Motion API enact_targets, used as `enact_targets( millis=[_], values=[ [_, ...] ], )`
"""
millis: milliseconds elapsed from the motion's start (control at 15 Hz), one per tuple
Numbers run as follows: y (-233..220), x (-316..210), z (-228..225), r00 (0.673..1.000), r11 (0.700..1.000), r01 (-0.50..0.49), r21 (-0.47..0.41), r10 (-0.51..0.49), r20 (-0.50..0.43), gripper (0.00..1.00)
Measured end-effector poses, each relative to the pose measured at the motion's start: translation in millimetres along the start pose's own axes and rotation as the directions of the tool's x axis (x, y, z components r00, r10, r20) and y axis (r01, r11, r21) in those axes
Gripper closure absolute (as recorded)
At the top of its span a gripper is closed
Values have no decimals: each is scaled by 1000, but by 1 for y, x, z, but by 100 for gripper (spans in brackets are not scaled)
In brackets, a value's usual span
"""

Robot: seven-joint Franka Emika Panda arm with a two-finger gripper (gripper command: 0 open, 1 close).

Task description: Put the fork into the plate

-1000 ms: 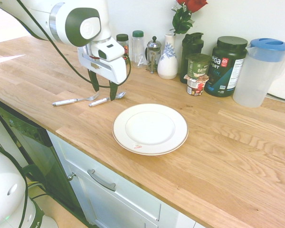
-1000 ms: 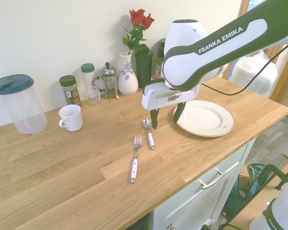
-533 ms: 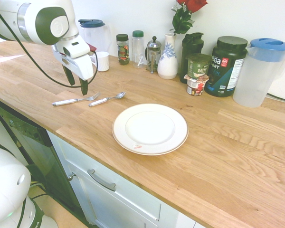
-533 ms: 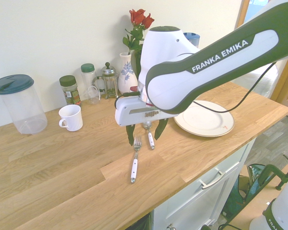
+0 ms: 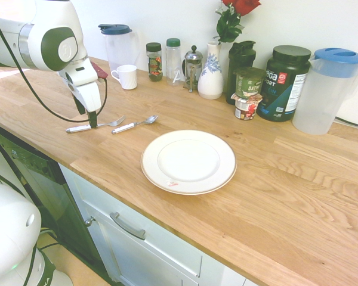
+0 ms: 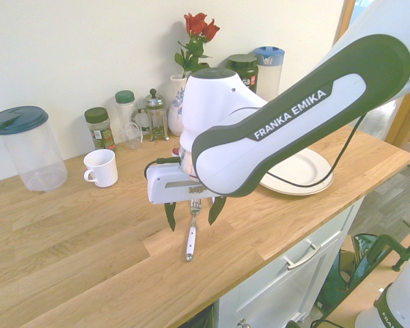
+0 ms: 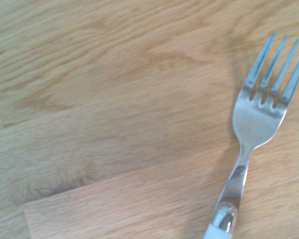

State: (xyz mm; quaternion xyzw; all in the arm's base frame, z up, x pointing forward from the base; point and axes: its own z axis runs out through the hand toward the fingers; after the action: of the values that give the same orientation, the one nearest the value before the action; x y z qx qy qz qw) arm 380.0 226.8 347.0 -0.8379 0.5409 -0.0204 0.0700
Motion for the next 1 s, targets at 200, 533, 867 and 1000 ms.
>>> enact_targets(
  millis=[200,533,867,1000],
  values=[
    [4,-9,4,1000,999,-31,-8,31,3,0],
    [9,-9,11,998,998,-62,-21,62,1,100],
    [8,-8,21,996,996,-86,-29,86,5,100],
    [7,-8,21,996,996,-88,-25,89,6,100]
  ],
)
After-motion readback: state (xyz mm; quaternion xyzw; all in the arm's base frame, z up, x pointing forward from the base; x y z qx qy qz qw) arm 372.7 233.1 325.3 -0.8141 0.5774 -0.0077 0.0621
